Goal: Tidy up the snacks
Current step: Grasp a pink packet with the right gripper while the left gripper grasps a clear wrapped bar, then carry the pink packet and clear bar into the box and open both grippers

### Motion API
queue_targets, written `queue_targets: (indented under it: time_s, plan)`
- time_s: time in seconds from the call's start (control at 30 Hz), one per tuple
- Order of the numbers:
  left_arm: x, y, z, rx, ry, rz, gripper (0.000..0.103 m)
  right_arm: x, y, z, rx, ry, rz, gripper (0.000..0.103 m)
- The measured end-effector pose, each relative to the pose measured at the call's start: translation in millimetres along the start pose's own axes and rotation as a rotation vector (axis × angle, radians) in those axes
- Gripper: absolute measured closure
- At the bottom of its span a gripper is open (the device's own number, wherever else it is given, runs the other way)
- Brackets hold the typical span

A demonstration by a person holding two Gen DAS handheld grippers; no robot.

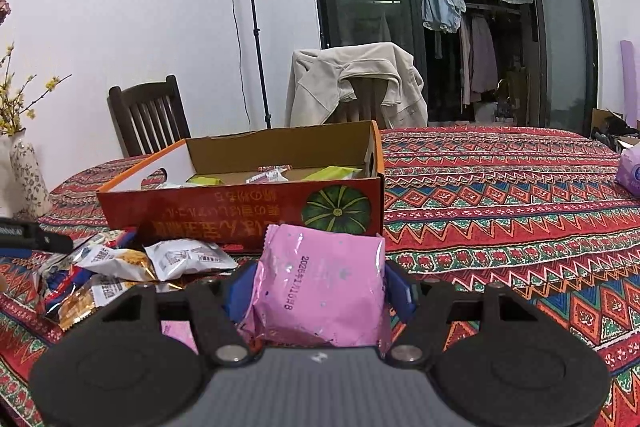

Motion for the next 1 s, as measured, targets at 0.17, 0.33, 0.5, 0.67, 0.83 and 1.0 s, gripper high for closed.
queue_targets:
  time_s: [0.17,0.33,0.5,0.67,0.83,1.0]
  plan:
    - [5,4,15,-0.04,-0.001,0.028,0.0,0,0,0,-0.004,0.001,0.001,0.036]
    - [-1,7,30,-0.072,0.009,-0.011,0.0,-1,0,1,-0.006,0.003,0.0,0.036]
    - [4,12,31,-0.024,0.01,0.017,0.0,-1,1,3,-0.015,0.012,-0.002,0.035]
    - [1,12,28,-0.007,0.034,0.005,0.006,-1,1,4,-0.013,0.02,0.001,0.035]
    - [1,13,25,0.005,0.052,0.01,0.016,-2,2,7,-0.02,0.031,-0.001,0.035]
    - [1,13,16,0.026,0.034,0.012,0.023,-1,2,9,-0.021,0.041,0.001,0.035]
Point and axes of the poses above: each gripper's, at about its wrist camera, not at the fingertips, and z roughly the way its jaws point, x to its right, y to its underside, the point moved 1 cm from there along z, roughly the way its jaws point
